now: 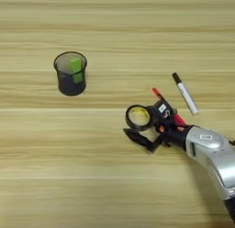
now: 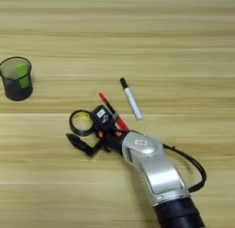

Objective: Move the objects on the table

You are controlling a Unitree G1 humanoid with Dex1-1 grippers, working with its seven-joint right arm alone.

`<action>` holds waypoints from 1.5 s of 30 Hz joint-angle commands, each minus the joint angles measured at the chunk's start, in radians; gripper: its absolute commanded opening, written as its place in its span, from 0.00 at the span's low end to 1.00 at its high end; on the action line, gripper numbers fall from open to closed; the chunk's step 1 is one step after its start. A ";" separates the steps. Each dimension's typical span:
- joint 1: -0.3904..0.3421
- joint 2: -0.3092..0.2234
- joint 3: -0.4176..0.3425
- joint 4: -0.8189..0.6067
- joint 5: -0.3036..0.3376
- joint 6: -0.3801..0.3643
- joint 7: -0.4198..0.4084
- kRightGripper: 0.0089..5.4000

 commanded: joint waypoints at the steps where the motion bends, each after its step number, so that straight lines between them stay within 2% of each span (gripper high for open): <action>1: -0.049 -0.009 -0.013 -0.010 -0.004 -0.029 -0.011 0.99; 13: -0.059 -0.003 -0.019 0.010 -0.006 -0.036 -0.014 0.75; 20: -0.097 0.025 -0.065 0.014 0.011 -0.043 -0.055 0.75; 24: -0.149 0.051 -0.143 0.015 0.051 -0.035 -0.105 0.75; 30: -0.211 0.049 -0.249 0.020 0.086 -0.040 -0.174 0.75; 34: -0.246 0.030 -0.322 0.046 0.084 -0.065 -0.235 0.75; 40: -0.261 -0.006 -0.368 0.098 0.049 -0.110 -0.294 0.75; 45: -0.279 -0.047 -0.406 0.157 0.019 -0.106 -0.349 0.75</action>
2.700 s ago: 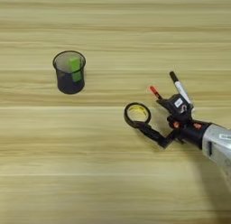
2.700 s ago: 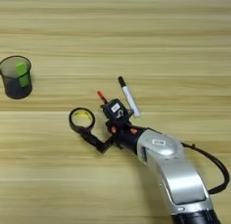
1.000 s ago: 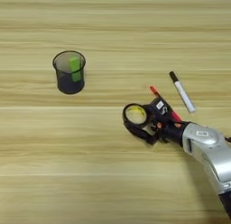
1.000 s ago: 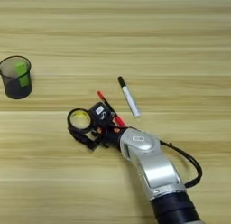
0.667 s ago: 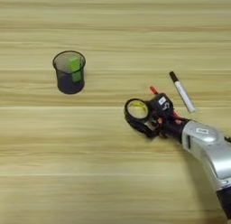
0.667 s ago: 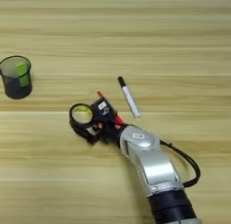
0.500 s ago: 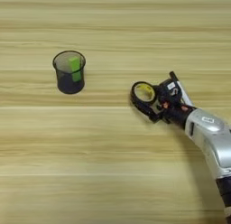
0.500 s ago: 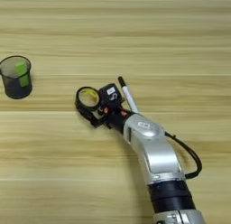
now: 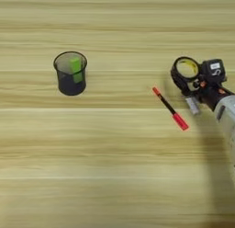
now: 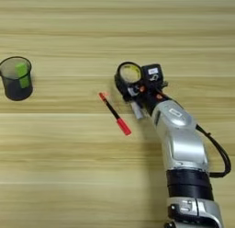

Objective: Move the objects on the table

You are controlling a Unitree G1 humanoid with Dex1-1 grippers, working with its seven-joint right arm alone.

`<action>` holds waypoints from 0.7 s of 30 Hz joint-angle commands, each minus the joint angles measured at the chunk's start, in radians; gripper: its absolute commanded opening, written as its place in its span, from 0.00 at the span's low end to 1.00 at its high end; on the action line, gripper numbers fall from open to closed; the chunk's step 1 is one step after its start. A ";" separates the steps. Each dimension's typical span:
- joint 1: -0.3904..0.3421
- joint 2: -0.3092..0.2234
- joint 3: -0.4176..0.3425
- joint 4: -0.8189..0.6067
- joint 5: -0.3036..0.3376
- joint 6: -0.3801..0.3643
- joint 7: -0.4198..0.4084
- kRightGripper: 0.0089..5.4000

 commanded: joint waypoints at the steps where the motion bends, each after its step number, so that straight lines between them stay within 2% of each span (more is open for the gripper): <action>1: -0.091 -0.072 -0.050 0.013 -0.022 -0.031 -0.061 0.75; 13: -0.125 -0.100 -0.046 0.178 -0.071 -0.037 -0.110 0.75; 21: -0.170 -0.115 -0.047 0.336 -0.096 -0.078 -0.126 0.75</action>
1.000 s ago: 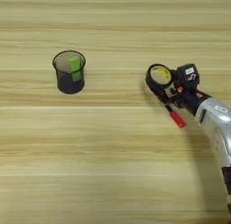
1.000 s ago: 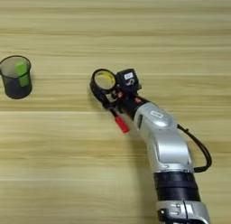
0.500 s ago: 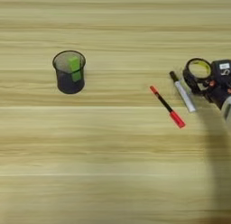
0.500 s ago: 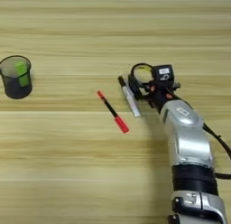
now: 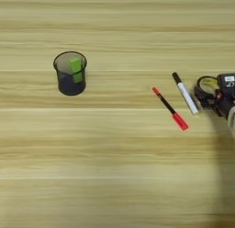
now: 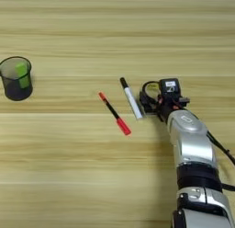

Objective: Move the objects on the table

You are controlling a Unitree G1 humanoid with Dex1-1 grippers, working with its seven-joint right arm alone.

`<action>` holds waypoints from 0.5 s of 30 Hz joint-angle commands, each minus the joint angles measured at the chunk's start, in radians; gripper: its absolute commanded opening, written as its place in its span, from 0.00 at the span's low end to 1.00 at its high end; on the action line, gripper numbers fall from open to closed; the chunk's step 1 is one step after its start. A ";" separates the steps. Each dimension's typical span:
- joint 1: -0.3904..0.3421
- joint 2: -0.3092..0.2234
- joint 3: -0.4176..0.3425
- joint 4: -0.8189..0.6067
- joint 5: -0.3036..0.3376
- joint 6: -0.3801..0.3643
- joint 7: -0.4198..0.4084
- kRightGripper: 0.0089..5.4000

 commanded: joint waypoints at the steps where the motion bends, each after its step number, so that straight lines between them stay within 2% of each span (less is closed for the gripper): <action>1: -0.105 -0.058 -0.009 0.022 -0.006 -0.060 -0.018 0.75; 15: -0.168 -0.073 -0.007 0.216 -0.013 -0.132 -0.036 0.75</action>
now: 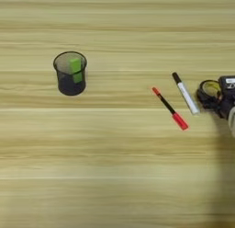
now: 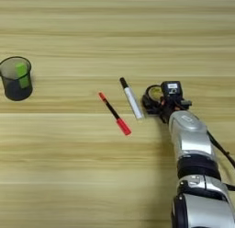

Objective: Move the objects on the table

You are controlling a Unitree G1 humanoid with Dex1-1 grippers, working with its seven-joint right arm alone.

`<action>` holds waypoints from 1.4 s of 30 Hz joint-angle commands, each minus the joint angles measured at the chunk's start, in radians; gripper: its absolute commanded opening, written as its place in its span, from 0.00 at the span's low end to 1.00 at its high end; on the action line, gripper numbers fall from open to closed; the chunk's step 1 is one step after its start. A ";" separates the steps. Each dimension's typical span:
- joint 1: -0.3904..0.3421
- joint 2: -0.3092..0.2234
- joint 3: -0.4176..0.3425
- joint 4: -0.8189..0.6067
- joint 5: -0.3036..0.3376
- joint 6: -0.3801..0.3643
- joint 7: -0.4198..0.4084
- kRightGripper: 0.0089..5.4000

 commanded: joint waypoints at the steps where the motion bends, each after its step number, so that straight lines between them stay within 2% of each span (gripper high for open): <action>1: -0.084 -0.052 -0.006 0.005 -0.006 -0.042 -0.025 0.75; 11: -0.109 -0.058 -0.002 0.073 -0.016 -0.064 -0.056 0.75; 22: -0.100 -0.056 0.005 0.047 -0.019 -0.068 -0.061 0.99; 27: -0.055 -0.058 0.010 -0.088 -0.046 -0.069 -0.107 1.00; 29: -0.015 -0.048 0.008 -0.200 -0.040 -0.049 -0.108 1.00; 37: 0.130 0.016 0.024 -0.579 -0.002 0.083 -0.067 1.00; 42: 0.182 0.045 0.042 -0.677 0.011 0.142 -0.042 1.00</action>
